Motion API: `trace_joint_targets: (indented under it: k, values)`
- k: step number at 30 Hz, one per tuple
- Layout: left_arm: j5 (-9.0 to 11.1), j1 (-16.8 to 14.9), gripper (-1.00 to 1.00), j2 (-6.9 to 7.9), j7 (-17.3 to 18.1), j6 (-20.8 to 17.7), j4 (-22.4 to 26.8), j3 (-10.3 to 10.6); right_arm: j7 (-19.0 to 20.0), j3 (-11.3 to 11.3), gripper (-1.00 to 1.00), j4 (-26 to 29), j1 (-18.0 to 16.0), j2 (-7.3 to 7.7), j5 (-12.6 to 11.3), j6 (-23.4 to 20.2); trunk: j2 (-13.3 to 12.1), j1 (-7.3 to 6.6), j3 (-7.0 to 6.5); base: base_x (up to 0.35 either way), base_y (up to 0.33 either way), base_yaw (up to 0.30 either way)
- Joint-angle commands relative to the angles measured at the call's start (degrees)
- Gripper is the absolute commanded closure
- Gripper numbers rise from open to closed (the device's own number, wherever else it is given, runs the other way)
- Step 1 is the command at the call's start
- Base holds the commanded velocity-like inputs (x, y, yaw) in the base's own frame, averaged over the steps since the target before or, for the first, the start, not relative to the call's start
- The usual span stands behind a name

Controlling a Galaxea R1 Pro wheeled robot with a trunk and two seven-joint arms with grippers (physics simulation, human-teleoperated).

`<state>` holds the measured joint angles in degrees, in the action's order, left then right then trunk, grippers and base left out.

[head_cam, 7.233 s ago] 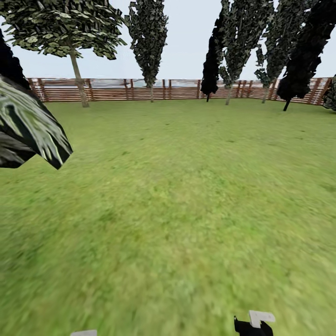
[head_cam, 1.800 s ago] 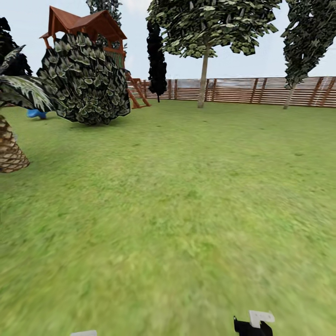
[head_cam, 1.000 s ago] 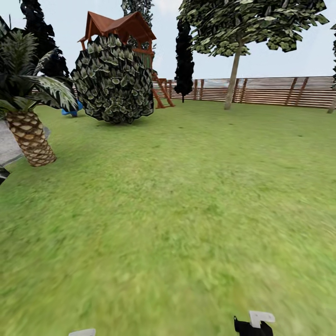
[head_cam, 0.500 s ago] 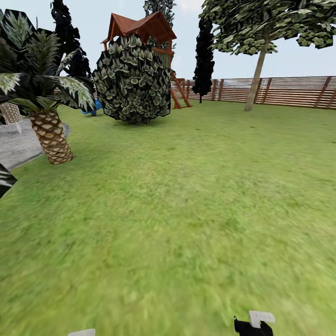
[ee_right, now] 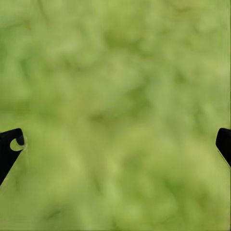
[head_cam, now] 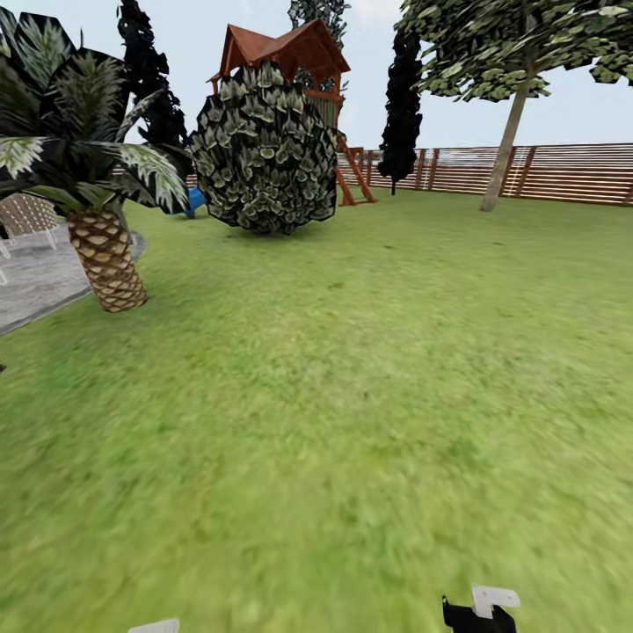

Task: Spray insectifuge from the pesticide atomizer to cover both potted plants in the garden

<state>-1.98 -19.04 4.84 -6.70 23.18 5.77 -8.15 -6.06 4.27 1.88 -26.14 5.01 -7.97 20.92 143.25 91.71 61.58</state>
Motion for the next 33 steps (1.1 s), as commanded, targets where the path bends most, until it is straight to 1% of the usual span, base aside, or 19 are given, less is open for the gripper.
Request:
trace_joint_targets:
  k: [1,33]
  values:
    - [-0.2,0.0,1.00,-0.01,-0.1,0.2,-0.1,-0.2,-0.1,0.5,-1.00,0.0,0.0,0.00,-0.6,0.2,0.0,0.02,0.05,0.339,0.000,0.000]
    - [-0.2,0.0,1.00,-0.01,-0.1,0.2,-0.1,-0.3,-0.2,0.5,-1.00,0.0,0.0,-0.08,-0.6,0.2,0.0,0.02,0.05,0.339,0.000,0.000]
